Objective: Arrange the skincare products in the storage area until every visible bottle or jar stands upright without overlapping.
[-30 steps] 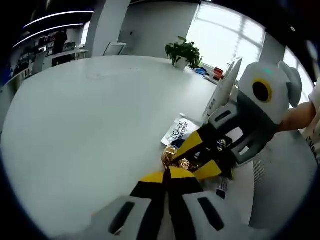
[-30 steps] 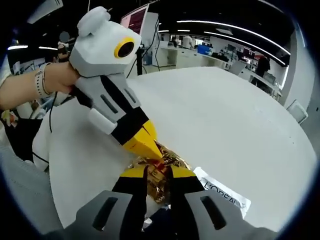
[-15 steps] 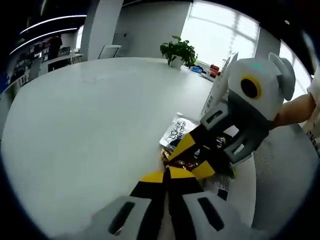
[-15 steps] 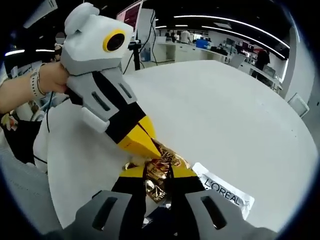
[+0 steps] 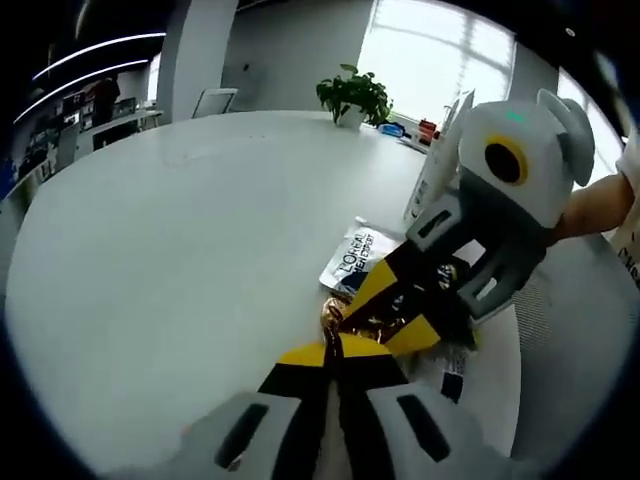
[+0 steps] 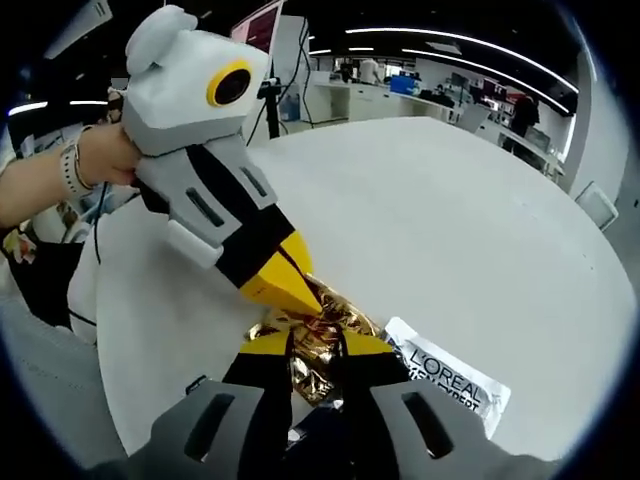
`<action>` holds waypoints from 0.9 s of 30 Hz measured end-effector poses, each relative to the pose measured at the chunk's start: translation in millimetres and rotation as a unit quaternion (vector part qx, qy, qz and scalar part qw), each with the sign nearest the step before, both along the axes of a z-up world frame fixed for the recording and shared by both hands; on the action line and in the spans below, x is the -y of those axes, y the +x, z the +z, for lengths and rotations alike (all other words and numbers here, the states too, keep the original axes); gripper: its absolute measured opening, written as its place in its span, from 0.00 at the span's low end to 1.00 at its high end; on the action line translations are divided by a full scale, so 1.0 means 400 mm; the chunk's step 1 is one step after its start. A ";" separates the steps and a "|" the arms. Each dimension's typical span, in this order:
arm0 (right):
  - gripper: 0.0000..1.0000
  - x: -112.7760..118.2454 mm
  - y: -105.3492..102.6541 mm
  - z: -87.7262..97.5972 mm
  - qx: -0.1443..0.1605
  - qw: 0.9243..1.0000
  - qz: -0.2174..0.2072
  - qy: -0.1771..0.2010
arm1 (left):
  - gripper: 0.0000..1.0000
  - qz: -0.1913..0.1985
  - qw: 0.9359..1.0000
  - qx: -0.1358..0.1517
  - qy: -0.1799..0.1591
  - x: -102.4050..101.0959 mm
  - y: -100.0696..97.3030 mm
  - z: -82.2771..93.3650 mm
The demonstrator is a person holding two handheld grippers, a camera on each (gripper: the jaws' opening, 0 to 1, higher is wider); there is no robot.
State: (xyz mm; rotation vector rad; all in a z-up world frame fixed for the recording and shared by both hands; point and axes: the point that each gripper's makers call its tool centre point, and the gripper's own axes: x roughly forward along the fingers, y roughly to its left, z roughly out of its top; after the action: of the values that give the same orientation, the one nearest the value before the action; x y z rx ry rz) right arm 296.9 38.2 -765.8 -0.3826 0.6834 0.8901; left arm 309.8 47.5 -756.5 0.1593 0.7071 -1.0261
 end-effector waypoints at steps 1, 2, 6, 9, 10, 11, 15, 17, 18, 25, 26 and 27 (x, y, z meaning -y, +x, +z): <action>0.19 0.000 -0.002 0.000 -0.001 1.000 0.000 0.001 | 0.02 0.001 1.000 -0.006 0.000 0.002 -0.005 -0.001; 0.19 -0.001 -0.004 -0.001 0.000 1.000 0.001 0.001 | 0.02 0.000 1.000 -0.007 0.000 0.003 -0.008 -0.002; 0.20 0.002 -0.007 0.000 0.000 1.000 -0.005 0.006 | 0.07 0.000 1.000 0.004 0.008 -0.005 0.001 -0.003; 0.20 0.002 -0.008 0.000 -0.001 1.000 -0.010 0.007 | 0.13 0.004 1.000 0.021 0.016 -0.018 0.015 0.003; 0.20 0.002 -0.008 0.000 -0.001 1.000 -0.010 0.006 | 0.13 0.007 1.000 0.024 0.014 -0.021 0.019 0.009; 0.20 0.002 -0.008 0.000 -0.001 1.000 -0.012 0.006 | 0.13 0.011 0.999 0.031 0.008 -0.026 0.025 0.018; 0.20 0.000 -0.006 -0.001 0.000 1.000 -0.021 0.006 | 0.13 0.013 0.999 0.052 0.007 -0.027 0.025 0.042; 0.20 -0.001 -0.004 -0.001 0.000 1.000 -0.024 0.005 | 0.12 0.002 0.998 0.058 0.010 -0.020 0.007 0.048; 0.20 -0.001 -0.003 -0.002 0.000 1.000 -0.024 0.005 | 0.12 -0.004 0.998 0.058 0.016 -0.018 -0.001 0.045; 0.20 0.000 -0.005 -0.002 -0.003 1.000 -0.028 0.004 | 0.11 -0.031 0.997 0.050 0.054 -0.005 -0.033 -0.004; 0.20 -0.001 -0.006 -0.002 -0.003 1.000 -0.028 0.004 | 0.11 -0.030 0.997 0.049 0.053 -0.005 -0.030 -0.005; 0.20 -0.001 -0.006 -0.003 -0.003 1.000 -0.028 0.004 | 0.10 -0.028 0.997 0.049 0.053 -0.012 -0.024 -0.010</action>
State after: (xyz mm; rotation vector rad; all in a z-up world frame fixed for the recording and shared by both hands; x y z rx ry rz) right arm 294.6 38.5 -766.8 -0.3527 0.6931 0.8404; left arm 300.2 52.2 -760.5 0.3214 0.6704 -1.0269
